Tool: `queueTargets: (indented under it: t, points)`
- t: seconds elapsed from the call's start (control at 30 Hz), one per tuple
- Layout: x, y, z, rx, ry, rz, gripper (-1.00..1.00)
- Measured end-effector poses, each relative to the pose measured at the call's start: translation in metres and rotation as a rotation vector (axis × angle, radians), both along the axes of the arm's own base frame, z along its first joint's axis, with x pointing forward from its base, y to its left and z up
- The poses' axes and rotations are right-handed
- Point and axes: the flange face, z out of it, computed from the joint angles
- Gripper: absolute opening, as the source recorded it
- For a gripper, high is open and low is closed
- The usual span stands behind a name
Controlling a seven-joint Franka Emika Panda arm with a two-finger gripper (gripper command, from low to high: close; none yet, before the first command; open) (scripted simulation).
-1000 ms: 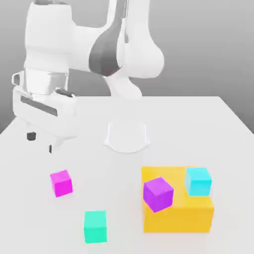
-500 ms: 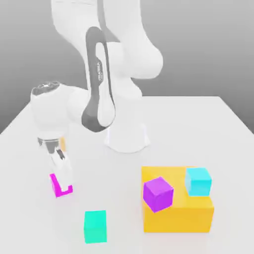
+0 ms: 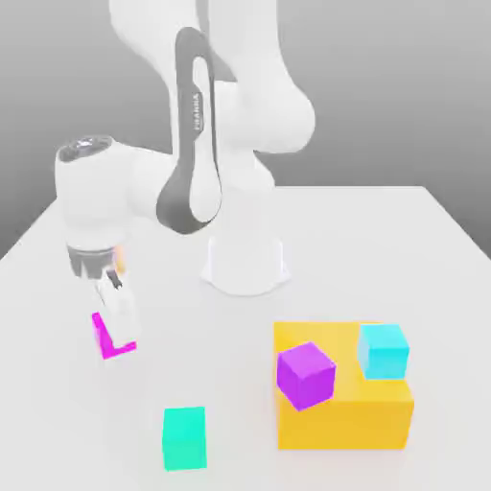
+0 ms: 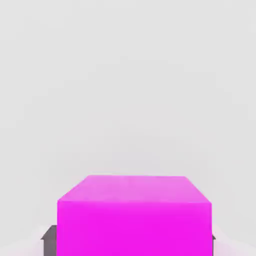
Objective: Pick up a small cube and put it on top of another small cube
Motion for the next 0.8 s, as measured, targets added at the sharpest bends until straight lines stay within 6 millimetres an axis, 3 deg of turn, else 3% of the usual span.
queueTargets:
  t: [0.2, 0.4, 0.53, 0.67, 0.8]
  points:
    - [0.067, 0.076, 0.039, -0.005, -0.004, 0.073, -1.0]
    - [0.108, 0.189, 0.081, -0.002, -0.008, 0.163, -1.0]
    - [0.111, 0.275, 0.11, 0.001, -0.006, 0.229, -1.0]
    - [0.094, 0.357, 0.132, 0.002, -0.001, 0.293, -1.0]
    - [0.091, 0.37, 0.095, -0.004, 0.001, 0.303, -1.0]
